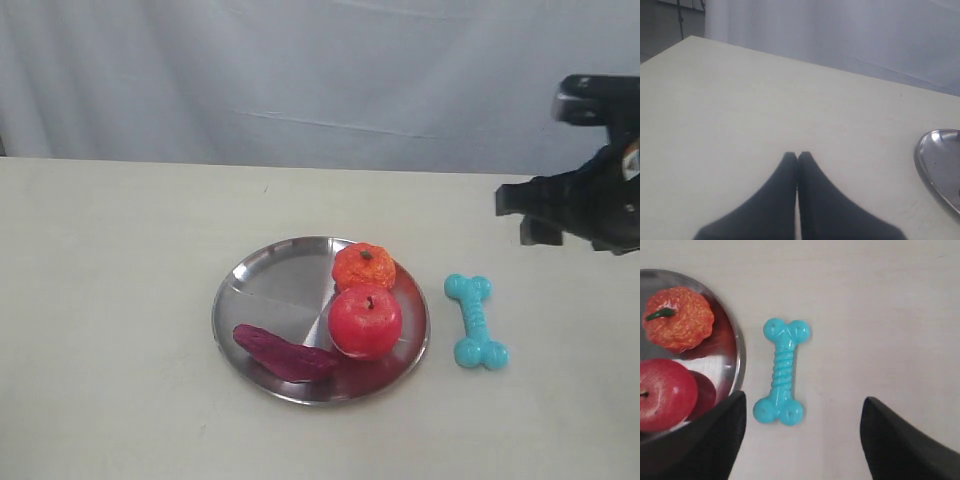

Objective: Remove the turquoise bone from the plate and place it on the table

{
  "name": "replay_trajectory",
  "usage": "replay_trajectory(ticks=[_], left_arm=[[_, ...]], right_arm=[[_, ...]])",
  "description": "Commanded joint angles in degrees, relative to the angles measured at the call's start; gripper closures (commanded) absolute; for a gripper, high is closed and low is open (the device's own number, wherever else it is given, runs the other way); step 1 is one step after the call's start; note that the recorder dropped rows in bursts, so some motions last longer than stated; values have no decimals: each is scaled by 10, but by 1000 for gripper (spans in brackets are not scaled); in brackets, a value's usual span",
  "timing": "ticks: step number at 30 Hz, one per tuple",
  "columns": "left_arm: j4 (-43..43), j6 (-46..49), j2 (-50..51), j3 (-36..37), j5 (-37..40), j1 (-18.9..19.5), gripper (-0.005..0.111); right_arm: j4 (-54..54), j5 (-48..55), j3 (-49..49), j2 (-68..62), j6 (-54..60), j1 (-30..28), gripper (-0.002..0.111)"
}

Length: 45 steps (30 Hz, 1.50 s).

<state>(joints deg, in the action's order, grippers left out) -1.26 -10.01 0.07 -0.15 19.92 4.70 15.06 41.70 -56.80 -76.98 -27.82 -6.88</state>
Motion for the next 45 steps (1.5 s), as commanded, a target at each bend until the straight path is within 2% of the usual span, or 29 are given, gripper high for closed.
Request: replay_trajectory(ticks=[1,8,10,15,20,25,34,39,45], left_arm=[[0,-1,-1,1,-3,1,107],[0,-1,-1,1,-3,1,107],[0,-1,-1,1,-3,1,107],[0,-1,-1,1,-3,1,107],[0,-1,-1,1,-3,1,107],[0,-1,-1,1,-3,1,107],[0,-1,-1,1,-3,1,107],[0,-1,-1,1,-3,1,107],[0,-1,-1,1,-3,1,107]], right_arm=[[-15,110,2,121,35,11,56],[-45,229,2,295,36,53,100],[-71,244,2,338,38,70,109],[-113,233,2,431,37,100,109],[-156,227,2,500,35,106,109],[-154,228,2,556,29,106,109],[-84,214,15,609,38,106,109],[-78,60,107,619,38,95,109],[-106,-120,275,661,38,21,109]])
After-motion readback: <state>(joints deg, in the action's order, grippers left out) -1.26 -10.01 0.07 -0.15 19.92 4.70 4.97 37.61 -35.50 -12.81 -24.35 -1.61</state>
